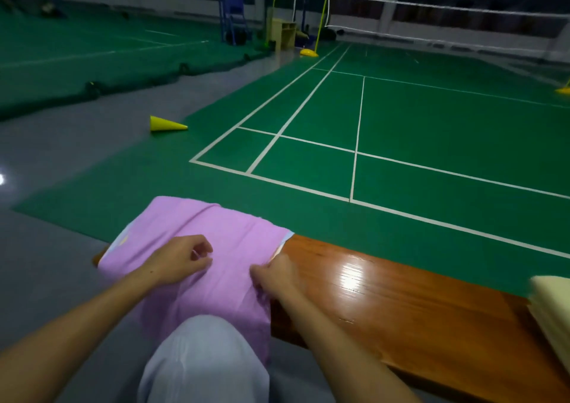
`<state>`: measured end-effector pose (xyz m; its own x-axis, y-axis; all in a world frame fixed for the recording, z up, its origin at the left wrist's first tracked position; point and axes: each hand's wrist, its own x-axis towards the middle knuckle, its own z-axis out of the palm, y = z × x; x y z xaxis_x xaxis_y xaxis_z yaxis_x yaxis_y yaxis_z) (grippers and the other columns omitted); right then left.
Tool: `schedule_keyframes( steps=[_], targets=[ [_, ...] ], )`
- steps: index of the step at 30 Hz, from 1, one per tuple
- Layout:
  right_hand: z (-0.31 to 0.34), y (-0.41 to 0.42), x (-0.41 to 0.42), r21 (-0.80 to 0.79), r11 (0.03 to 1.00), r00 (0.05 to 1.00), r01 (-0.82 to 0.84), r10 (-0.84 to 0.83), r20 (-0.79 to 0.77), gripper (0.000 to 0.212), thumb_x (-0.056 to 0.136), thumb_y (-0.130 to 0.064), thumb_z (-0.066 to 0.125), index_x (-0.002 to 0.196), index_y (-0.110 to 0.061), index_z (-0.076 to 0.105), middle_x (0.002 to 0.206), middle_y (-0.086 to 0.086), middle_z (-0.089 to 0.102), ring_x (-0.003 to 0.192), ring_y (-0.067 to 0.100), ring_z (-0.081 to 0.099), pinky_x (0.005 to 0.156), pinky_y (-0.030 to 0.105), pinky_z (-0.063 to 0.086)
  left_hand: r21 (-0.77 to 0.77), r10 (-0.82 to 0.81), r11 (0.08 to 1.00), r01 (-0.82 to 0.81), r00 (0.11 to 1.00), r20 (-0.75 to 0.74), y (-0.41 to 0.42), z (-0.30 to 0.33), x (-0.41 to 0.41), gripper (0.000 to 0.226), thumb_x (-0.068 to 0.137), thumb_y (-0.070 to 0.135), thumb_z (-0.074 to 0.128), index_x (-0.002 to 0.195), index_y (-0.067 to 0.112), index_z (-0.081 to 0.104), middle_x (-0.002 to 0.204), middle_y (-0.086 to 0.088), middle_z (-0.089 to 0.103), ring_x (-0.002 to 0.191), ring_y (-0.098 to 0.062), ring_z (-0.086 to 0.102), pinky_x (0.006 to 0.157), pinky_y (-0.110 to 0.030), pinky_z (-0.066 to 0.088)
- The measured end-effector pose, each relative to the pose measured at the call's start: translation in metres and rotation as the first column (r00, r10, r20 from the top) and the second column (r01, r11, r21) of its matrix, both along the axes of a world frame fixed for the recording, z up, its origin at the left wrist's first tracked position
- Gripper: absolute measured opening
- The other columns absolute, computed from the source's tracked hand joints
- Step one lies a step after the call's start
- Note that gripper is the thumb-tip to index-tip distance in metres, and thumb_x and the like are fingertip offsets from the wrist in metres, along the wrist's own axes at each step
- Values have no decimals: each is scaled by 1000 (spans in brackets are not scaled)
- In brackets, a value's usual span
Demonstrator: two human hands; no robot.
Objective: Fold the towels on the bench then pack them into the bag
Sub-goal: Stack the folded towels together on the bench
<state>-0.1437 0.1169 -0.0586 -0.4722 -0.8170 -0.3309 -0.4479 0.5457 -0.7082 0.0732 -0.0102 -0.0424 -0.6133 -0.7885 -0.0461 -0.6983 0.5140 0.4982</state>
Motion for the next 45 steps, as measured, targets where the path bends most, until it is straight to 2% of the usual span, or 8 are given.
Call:
schedule_keyframes(
  steps=[7,11,15,27,32,36,40,45],
  targets=[
    [-4,-19,3,-204,978,999,46,-40,36,33,83,-18,63,54,-15,47,62,6,57,65,24,55,66,36,48,-86,212,973,-215,976,-52,-3,1,12,6,88,40,70,92,38,66,94,21,72,84,-4,67,79,-36,58],
    [5,-4,-12,-384,900,971,204,-137,196,20,75,-22,65,62,-20,49,56,-3,55,60,27,60,62,46,51,-196,349,919,-342,937,-2,-10,4,23,13,91,39,70,102,33,67,107,10,69,99,-19,65,79,-38,52],
    [24,21,-36,-537,778,942,326,-219,254,19,85,-7,61,71,-14,50,63,0,46,60,14,40,58,33,36,-238,368,908,-344,928,64,-15,5,27,26,88,43,73,109,31,67,118,-3,66,108,-28,63,87,-44,54],
    [37,180,-228,-528,679,845,510,-511,159,20,91,-5,63,80,10,54,66,9,51,63,20,43,59,36,37,20,-227,972,234,914,336,71,8,-163,61,90,65,62,146,44,52,151,-11,52,140,-32,47,113,-41,42],
    [3,256,-286,-450,722,808,526,-590,-3,30,86,-3,68,67,-13,47,57,6,50,54,18,44,56,40,39,-71,-274,937,342,846,457,135,-33,-248,73,92,74,44,158,49,27,166,-9,28,148,-37,36,119,-48,36],
    [-21,300,-319,-403,742,791,535,-608,-68,23,83,-9,76,75,-11,54,65,2,62,61,16,54,64,38,40,-147,-257,937,318,909,328,147,-42,-277,70,93,72,52,156,45,37,163,-9,34,145,-33,40,116,-43,37],
    [-32,314,-333,-305,824,863,478,-506,-13,28,76,-26,77,98,-27,58,78,2,71,70,18,65,72,35,50,114,-132,985,130,991,9,117,-50,-286,92,64,42,96,141,16,54,137,-11,63,112,-27,63,96,-41,51],
    [-27,326,-336,-309,858,912,411,-393,120,14,82,-9,83,93,-18,80,63,-12,68,56,-2,54,62,17,44,272,-159,941,201,973,-169,131,-41,-298,62,77,6,91,131,14,62,122,-12,63,87,-20,65,63,-20,51]
  ],
)
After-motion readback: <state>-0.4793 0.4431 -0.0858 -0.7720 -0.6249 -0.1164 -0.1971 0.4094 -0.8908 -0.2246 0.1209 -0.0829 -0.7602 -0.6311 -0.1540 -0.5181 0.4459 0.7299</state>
